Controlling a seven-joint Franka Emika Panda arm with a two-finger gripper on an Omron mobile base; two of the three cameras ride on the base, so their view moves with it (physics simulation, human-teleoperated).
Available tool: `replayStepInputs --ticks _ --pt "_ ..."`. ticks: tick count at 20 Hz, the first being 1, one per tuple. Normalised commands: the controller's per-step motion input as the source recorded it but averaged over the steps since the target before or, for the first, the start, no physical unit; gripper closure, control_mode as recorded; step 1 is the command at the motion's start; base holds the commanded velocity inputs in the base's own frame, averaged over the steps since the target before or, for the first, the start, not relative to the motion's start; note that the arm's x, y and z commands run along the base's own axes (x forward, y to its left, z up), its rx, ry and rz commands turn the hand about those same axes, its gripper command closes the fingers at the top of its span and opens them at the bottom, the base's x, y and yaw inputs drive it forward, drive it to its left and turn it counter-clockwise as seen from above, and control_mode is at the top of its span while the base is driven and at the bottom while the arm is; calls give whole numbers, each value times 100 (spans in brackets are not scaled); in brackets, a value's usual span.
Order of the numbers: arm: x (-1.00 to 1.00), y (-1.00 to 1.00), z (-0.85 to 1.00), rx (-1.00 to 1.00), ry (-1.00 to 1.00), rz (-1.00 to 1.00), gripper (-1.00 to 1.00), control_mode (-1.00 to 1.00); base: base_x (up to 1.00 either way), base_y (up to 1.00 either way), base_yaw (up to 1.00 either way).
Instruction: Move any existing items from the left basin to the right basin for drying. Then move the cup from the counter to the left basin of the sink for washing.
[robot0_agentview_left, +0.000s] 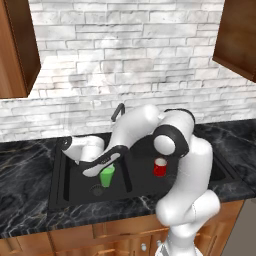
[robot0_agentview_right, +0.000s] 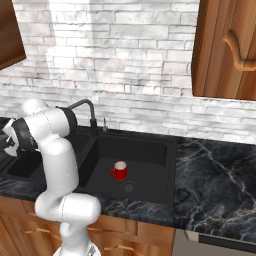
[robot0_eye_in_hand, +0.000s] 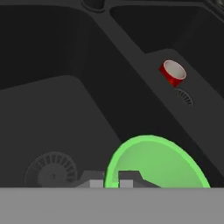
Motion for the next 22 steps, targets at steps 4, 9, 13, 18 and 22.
replayStepInputs --ticks 4,9,13,18,22 --pt "22 0 -21 0 0 0 100 -100 0 0 0" --pt "23 1 -22 0 0 0 100 -100 0 0 0" --pt "21 2 -24 0 0 0 100 -100 0 0 0" --pt "19 3 -23 0 0 0 100 -100 0 0 0" --pt "19 5 -23 0 0 0 100 -100 0 0 0"
